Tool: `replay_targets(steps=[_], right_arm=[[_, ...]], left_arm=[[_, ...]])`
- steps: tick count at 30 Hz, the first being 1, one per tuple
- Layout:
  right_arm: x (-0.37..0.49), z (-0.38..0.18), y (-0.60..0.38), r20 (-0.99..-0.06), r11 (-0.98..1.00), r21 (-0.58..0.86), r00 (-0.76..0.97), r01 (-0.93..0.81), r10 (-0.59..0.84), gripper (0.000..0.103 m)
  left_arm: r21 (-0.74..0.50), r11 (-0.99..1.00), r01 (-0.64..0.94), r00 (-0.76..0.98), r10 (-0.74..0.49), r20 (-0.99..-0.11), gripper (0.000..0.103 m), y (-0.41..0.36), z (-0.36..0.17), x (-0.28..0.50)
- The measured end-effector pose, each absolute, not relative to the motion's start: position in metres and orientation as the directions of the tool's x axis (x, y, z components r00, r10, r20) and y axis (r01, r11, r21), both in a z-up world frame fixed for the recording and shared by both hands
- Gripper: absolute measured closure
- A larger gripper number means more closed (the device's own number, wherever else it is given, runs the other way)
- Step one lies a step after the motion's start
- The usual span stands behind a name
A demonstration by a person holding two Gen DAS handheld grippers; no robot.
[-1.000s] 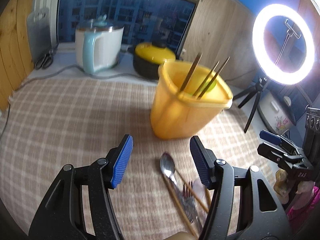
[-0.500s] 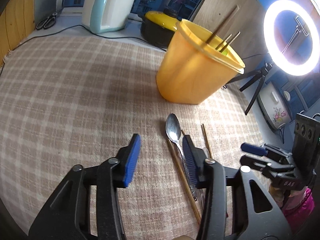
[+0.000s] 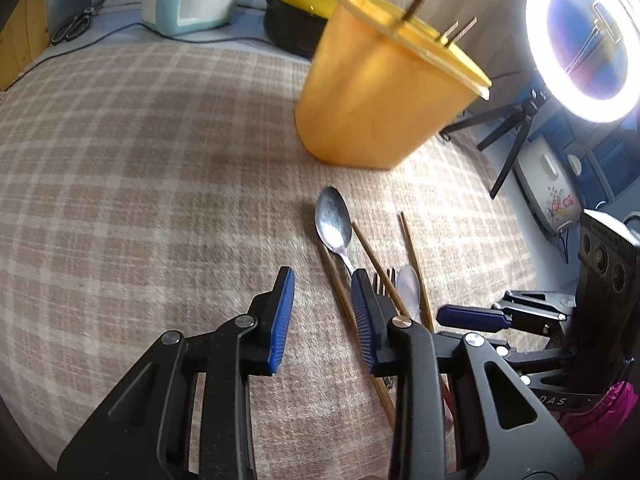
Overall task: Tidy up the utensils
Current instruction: 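Close the right tool on a chopstick while the left tool grasps another chopstick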
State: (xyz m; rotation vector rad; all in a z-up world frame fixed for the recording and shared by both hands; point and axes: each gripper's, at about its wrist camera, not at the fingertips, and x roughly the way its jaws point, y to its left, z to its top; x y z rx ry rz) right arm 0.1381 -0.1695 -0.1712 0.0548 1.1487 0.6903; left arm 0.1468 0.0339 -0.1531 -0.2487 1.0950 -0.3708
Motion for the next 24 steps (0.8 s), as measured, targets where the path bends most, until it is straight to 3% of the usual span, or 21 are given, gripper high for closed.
replay_targets(steps=[24], right_arm=[[0.152, -0.195, -0.150, -0.847, 0.812, 0.383, 0.183, -0.440, 0.499, 0.093]], left_arm=[[-0.293, 0.937, 0.191, 0.336, -0.343, -0.877, 0.087, -0.008, -0.182, 0.162]])
